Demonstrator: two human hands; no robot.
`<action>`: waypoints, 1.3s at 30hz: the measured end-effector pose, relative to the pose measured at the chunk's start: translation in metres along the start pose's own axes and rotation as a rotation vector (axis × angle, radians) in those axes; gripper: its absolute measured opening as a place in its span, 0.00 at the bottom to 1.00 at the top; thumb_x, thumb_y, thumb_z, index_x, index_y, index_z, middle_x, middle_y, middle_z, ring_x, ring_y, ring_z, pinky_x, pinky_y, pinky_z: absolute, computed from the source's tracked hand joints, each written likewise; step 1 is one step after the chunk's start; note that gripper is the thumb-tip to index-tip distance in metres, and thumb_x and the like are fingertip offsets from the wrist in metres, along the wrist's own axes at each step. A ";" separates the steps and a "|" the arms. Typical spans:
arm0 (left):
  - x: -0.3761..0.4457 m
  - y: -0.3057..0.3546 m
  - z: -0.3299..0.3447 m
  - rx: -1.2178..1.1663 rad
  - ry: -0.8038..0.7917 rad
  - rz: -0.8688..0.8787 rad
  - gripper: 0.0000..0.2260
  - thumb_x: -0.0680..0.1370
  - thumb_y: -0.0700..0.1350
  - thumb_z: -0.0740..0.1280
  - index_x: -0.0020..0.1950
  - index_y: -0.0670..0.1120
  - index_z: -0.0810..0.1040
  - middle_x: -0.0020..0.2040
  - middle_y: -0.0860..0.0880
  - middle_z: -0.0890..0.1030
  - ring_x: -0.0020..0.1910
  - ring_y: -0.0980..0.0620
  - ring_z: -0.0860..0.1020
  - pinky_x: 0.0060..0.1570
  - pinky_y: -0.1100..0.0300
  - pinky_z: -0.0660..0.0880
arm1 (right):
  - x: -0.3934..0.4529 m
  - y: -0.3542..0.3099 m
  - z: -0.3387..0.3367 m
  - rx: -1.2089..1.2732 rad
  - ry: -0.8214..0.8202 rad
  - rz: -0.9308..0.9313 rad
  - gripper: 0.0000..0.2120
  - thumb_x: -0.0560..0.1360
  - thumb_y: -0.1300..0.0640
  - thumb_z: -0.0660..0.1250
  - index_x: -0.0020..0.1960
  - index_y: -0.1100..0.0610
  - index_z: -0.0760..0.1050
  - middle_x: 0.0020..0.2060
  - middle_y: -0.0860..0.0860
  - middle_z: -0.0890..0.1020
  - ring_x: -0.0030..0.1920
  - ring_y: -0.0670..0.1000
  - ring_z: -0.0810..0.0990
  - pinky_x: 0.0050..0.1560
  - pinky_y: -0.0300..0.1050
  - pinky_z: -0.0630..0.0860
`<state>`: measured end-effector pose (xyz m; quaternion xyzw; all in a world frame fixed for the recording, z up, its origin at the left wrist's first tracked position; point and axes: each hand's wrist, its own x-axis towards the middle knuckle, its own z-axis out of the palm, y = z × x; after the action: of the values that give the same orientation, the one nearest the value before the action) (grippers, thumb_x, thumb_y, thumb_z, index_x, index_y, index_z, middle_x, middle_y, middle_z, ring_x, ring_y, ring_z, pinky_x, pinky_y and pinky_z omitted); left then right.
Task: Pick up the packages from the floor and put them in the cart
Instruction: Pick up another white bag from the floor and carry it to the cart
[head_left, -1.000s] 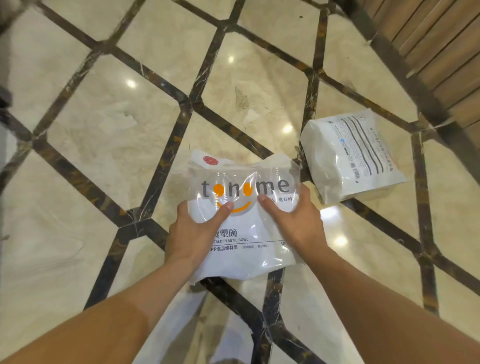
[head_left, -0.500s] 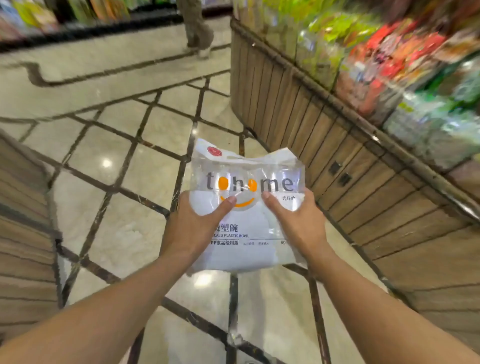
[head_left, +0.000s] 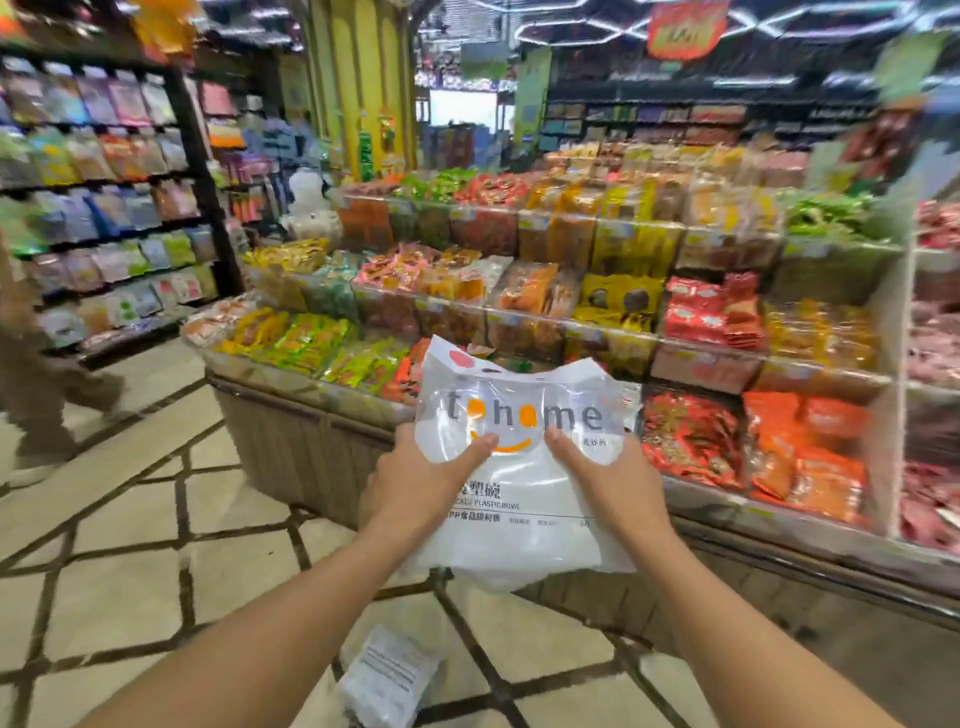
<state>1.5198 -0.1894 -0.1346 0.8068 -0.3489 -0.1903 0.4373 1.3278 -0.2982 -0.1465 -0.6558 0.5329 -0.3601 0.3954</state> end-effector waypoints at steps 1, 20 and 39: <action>-0.003 0.022 0.014 0.003 -0.038 0.063 0.45 0.59 0.83 0.67 0.67 0.57 0.76 0.61 0.51 0.84 0.62 0.42 0.82 0.61 0.47 0.78 | -0.001 0.002 -0.029 -0.002 0.058 0.012 0.44 0.58 0.18 0.71 0.62 0.49 0.80 0.52 0.44 0.86 0.53 0.51 0.85 0.52 0.48 0.78; -0.331 0.352 0.401 -0.100 -0.819 0.741 0.29 0.69 0.77 0.69 0.54 0.54 0.84 0.46 0.58 0.86 0.46 0.53 0.83 0.42 0.57 0.73 | -0.195 0.168 -0.575 -0.062 0.924 0.309 0.54 0.66 0.24 0.73 0.81 0.54 0.64 0.74 0.53 0.76 0.72 0.59 0.76 0.68 0.54 0.73; -0.646 0.521 0.749 -0.070 -1.198 1.015 0.47 0.62 0.86 0.63 0.58 0.46 0.81 0.49 0.46 0.86 0.48 0.42 0.85 0.50 0.48 0.81 | -0.322 0.365 -0.917 -0.053 1.357 0.595 0.48 0.67 0.27 0.74 0.76 0.54 0.65 0.65 0.52 0.80 0.62 0.57 0.81 0.60 0.55 0.80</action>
<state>0.4129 -0.3425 -0.1050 0.2944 -0.8449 -0.3808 0.2335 0.3013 -0.1485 -0.0994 -0.1261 0.8238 -0.5509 0.0440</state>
